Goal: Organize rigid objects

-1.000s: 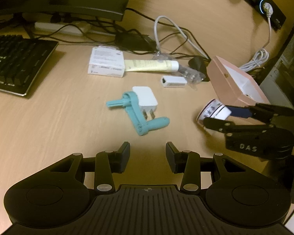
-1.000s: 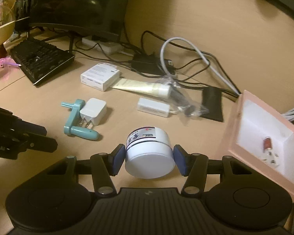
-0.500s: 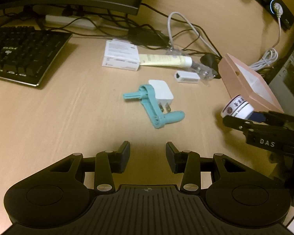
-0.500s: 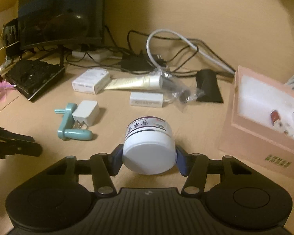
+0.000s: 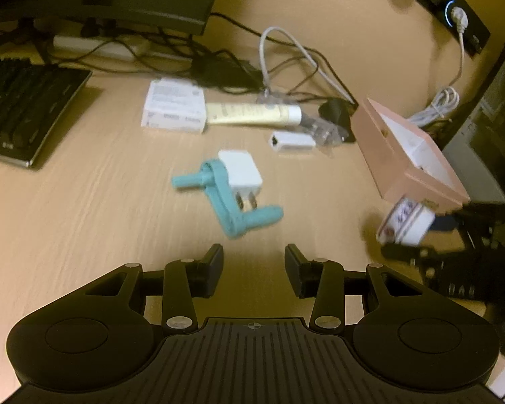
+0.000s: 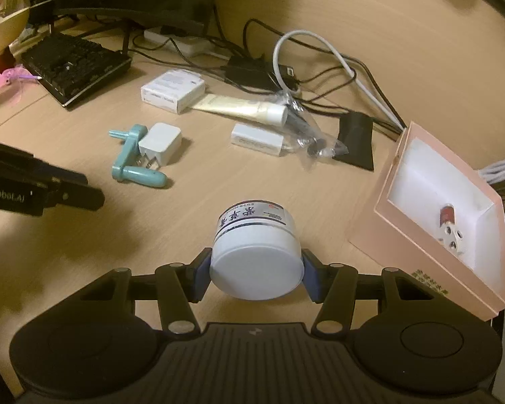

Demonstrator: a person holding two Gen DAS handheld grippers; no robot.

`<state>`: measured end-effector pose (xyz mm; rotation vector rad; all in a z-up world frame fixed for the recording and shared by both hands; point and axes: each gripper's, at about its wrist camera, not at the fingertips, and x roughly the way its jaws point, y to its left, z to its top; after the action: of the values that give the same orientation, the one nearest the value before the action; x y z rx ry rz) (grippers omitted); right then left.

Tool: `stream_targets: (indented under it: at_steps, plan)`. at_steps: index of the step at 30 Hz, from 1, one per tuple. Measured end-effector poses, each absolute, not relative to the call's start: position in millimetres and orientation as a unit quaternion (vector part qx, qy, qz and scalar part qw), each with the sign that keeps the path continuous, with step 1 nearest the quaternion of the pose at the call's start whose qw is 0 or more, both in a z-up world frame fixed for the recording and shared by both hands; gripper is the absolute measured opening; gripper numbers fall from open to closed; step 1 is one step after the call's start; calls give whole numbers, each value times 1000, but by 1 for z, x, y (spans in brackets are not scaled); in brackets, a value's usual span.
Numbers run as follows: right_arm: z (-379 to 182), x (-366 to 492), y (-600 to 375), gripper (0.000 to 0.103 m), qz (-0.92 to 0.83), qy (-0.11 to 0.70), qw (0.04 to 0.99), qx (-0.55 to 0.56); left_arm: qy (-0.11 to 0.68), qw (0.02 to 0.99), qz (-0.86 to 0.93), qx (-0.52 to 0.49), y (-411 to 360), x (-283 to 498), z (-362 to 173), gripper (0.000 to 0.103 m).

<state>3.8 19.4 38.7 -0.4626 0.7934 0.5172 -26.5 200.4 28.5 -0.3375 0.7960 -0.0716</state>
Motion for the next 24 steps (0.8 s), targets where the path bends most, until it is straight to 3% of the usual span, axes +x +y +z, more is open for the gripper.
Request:
stream_targets:
  at_steps: [8, 10, 14, 24]
  plan:
    - [39, -7, 21, 54, 241, 380, 860, -241, 381, 915, 22, -130, 200, 19, 28, 43]
    - [39, -11, 20, 54, 239, 376, 860, -248, 384, 916, 18, -116, 202, 21, 27, 21]
    - [37, -17, 13, 54, 238, 380, 858, -249, 391, 915, -7, -99, 211, 9, 26, 15]
    - [27, -27, 7, 55, 228, 394, 852, -259, 402, 910, -29, -98, 215, -10, 31, 14]
